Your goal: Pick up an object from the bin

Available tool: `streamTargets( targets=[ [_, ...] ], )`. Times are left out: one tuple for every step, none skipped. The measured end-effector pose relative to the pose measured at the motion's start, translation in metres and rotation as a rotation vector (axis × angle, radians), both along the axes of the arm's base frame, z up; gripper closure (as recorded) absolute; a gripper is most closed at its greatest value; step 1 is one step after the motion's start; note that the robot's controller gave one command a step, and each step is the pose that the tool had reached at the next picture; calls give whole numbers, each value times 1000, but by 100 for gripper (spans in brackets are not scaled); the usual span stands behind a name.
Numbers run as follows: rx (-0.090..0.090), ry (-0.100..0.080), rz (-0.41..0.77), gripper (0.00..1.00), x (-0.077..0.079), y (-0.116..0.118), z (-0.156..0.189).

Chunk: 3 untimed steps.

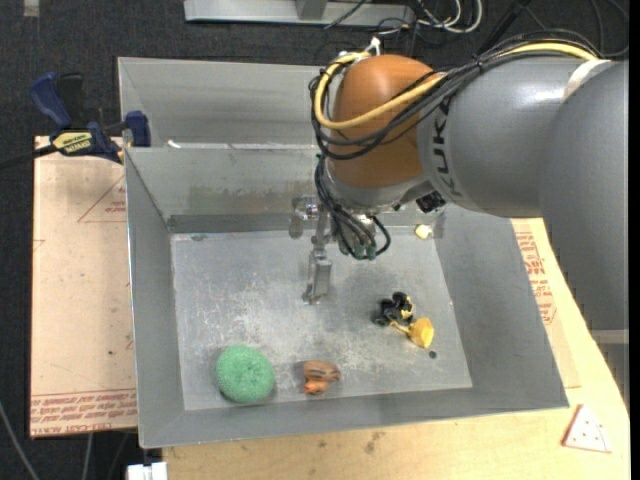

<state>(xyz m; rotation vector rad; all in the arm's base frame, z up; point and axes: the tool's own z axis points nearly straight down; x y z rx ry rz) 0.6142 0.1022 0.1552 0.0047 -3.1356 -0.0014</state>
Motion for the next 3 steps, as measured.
streamTargets(
  targets=[
    [1,-7,-2,0,1,0,5],
    [-2,-3,34,0,-27,50,50],
    [6,-10,70,0,-38,67,78]
  ],
)
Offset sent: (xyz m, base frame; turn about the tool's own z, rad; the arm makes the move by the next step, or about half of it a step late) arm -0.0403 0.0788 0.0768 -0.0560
